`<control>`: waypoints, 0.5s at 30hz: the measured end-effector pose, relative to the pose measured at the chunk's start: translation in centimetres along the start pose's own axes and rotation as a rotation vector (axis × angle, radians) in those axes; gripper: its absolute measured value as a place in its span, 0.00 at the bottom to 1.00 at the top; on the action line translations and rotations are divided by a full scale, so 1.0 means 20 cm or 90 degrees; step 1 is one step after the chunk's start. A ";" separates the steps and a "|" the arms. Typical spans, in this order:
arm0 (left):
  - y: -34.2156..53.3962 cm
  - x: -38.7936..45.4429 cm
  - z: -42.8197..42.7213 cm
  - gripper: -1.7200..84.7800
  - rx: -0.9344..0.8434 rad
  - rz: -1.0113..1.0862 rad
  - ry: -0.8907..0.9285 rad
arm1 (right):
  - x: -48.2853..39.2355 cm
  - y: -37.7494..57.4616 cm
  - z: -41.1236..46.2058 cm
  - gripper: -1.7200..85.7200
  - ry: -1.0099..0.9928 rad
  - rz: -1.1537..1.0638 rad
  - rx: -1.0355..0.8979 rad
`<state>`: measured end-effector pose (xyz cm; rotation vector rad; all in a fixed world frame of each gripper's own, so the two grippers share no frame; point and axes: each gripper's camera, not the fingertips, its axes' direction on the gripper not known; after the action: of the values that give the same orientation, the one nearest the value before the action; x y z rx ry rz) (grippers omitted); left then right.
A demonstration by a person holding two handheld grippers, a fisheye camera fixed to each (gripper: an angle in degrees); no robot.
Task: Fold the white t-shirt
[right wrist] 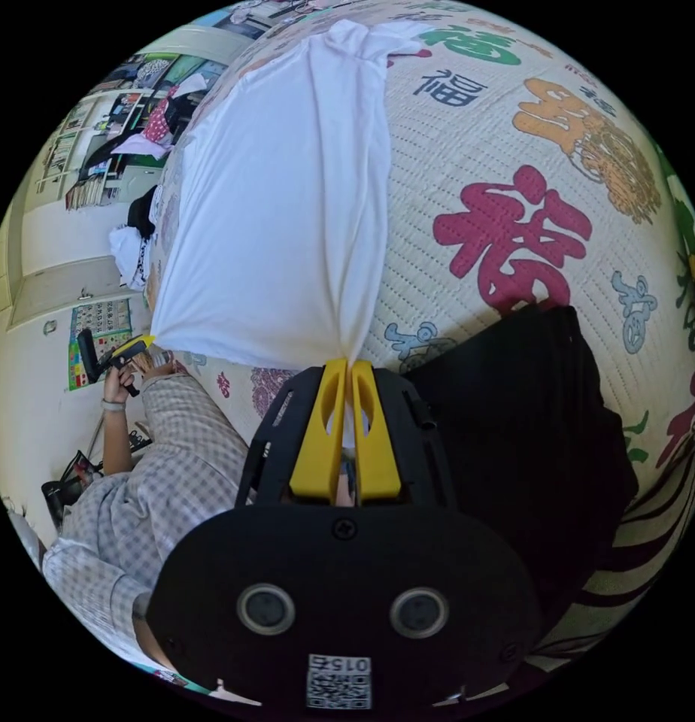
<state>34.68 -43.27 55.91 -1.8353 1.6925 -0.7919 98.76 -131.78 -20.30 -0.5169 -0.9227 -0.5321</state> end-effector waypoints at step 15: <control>-0.05 -0.01 -0.03 0.02 -0.086 0.046 -0.027 | -0.16 -0.22 0.10 0.02 0.028 -0.019 -0.053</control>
<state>35.03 -43.06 56.98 -1.8536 1.8130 -0.6190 93.15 -133.27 -21.15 -0.5646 -0.8700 -0.6080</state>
